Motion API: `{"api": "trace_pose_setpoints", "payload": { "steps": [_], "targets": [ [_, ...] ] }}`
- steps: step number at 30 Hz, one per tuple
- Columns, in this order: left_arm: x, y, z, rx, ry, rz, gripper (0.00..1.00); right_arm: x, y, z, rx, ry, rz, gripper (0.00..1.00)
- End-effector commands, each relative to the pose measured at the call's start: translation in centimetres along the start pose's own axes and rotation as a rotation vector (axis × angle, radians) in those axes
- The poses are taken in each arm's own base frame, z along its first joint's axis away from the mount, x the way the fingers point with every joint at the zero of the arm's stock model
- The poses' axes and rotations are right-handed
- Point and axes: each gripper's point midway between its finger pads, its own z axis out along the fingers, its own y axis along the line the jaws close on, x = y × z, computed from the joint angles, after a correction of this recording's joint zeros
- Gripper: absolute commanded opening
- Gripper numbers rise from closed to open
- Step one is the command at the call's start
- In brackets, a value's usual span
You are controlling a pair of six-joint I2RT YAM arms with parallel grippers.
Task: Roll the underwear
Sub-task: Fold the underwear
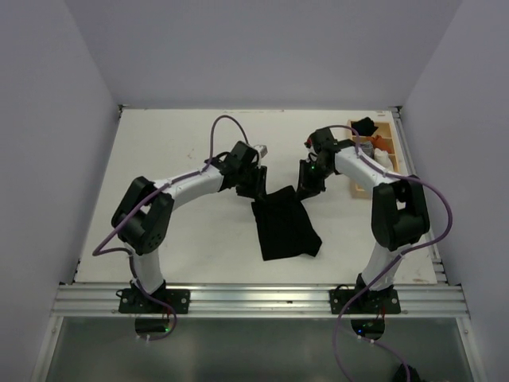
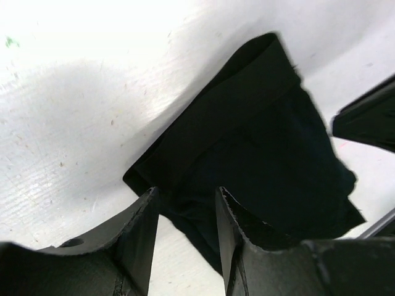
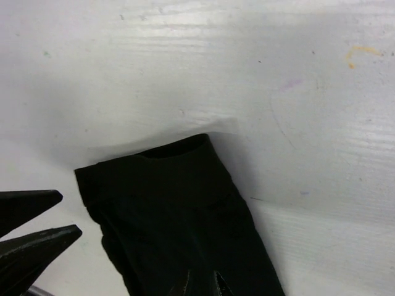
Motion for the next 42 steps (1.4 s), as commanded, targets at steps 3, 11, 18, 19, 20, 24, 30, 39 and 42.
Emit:
{"api": "trace_pose_setpoints", "payload": {
  "steps": [3,11,18,19,20,24,30,39,42],
  "targets": [
    [-4.6,-3.6,-3.9,0.105,-0.148,0.046,0.46,-1.1,2.3,-0.7,-0.106,0.016,-0.035,0.21],
    [0.3,-4.4,-0.6,0.271,-0.069,-0.004,0.39,-2.5,2.6,2.2,-0.152,0.061,-0.022,0.20],
    [4.6,-0.3,0.8,0.149,-0.018,-0.004,0.37,-2.3,1.2,4.5,-0.139,0.107,-0.011,0.21],
    [4.9,-0.1,1.0,0.138,-0.010,-0.009,0.37,-2.2,1.0,4.9,-0.137,0.119,-0.007,0.21],
    [5.0,0.1,1.1,0.129,-0.005,-0.009,0.37,-2.1,0.9,5.0,-0.140,0.123,-0.008,0.21],
    [5.1,0.7,1.6,0.102,0.009,0.004,0.38,-2.1,1.1,4.9,-0.141,0.141,-0.019,0.22],
    [5.1,1.1,1.7,0.078,0.019,0.023,0.39,-1.6,2.2,0.6,-0.151,0.088,-0.029,0.21],
    [1.3,0.2,-1.1,0.028,-0.065,0.042,0.44,6.1,1.1,-1.4,-0.213,0.096,0.064,0.21],
    [-0.3,-1.1,-3.2,0.045,-0.109,0.037,0.46,8.4,0.6,-1.4,-0.232,0.097,0.086,0.21]
  ]
}}
